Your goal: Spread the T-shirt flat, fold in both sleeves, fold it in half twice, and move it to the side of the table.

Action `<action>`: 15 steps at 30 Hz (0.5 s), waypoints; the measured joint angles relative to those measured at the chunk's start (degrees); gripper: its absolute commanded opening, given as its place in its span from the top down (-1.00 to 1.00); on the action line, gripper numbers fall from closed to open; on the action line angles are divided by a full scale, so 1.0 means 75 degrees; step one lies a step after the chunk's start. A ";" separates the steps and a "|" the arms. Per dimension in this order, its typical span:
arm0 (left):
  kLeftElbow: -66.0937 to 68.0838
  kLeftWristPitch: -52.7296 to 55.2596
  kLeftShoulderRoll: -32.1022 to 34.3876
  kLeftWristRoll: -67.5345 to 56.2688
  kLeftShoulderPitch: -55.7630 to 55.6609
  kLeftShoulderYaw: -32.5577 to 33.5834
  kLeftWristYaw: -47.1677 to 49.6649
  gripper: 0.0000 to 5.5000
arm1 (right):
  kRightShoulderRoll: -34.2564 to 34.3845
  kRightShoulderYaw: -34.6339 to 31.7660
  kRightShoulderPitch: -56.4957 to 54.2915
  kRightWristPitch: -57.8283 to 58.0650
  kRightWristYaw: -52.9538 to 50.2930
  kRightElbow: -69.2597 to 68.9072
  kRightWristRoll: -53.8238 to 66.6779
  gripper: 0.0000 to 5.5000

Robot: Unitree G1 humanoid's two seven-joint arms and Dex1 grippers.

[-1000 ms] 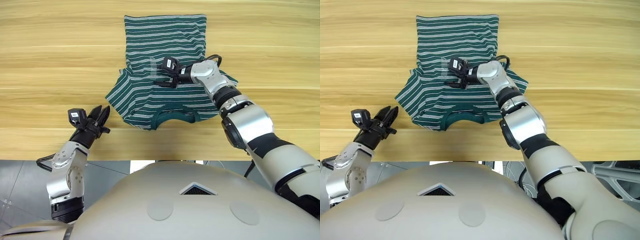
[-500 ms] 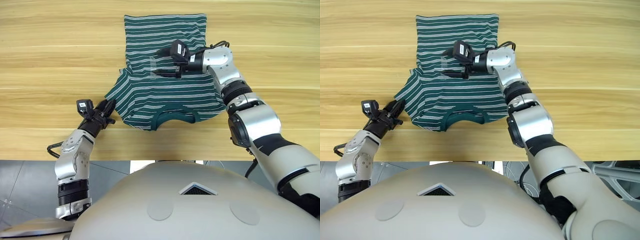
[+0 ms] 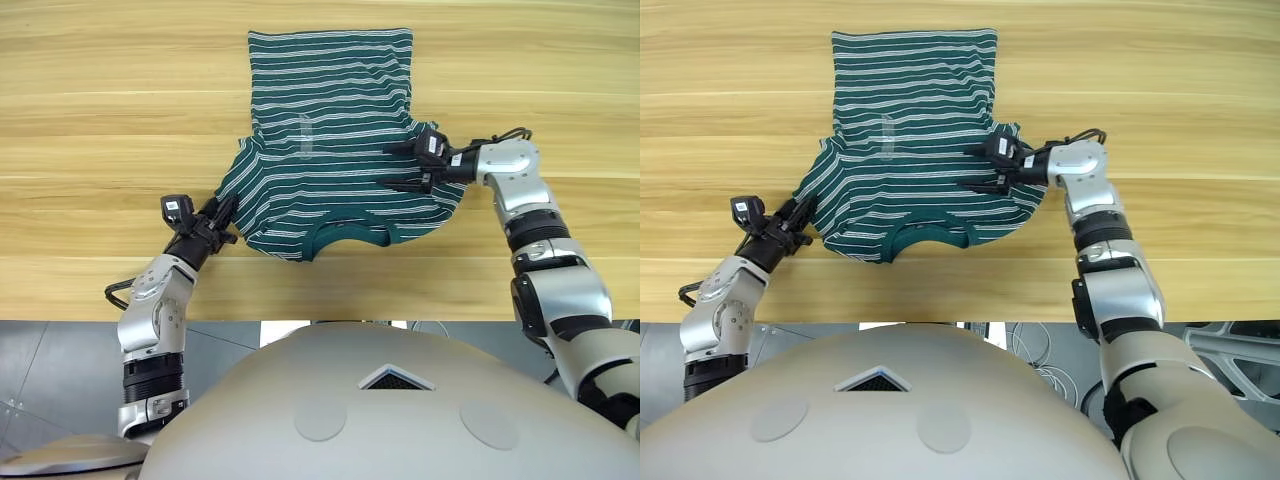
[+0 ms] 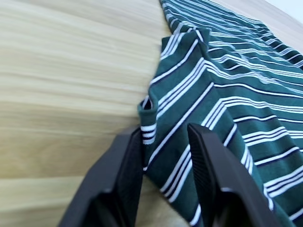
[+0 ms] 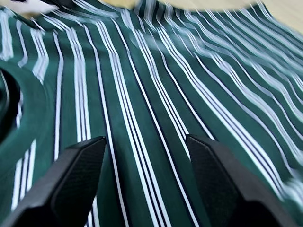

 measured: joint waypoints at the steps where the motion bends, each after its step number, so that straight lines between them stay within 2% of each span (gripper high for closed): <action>1: -0.0003 0.0018 -0.0026 -0.0013 -0.0009 -0.0010 0.0001 0.46 | -0.0150 -0.0019 0.0023 0.0004 0.0041 0.0078 -0.0001 -0.15; 6: 0.0105 0.0118 -0.0082 -0.0150 -0.0129 -0.0002 0.0007 0.46 | -0.0321 0.0191 0.0301 -0.0120 0.0129 0.0331 -0.0004 -0.15; 15: 0.0334 -0.0011 -0.0093 -0.0190 -0.0270 0.0176 0.0000 1.00 | -0.0356 0.0382 0.0171 -0.0566 0.0103 0.0655 0.0004 -0.16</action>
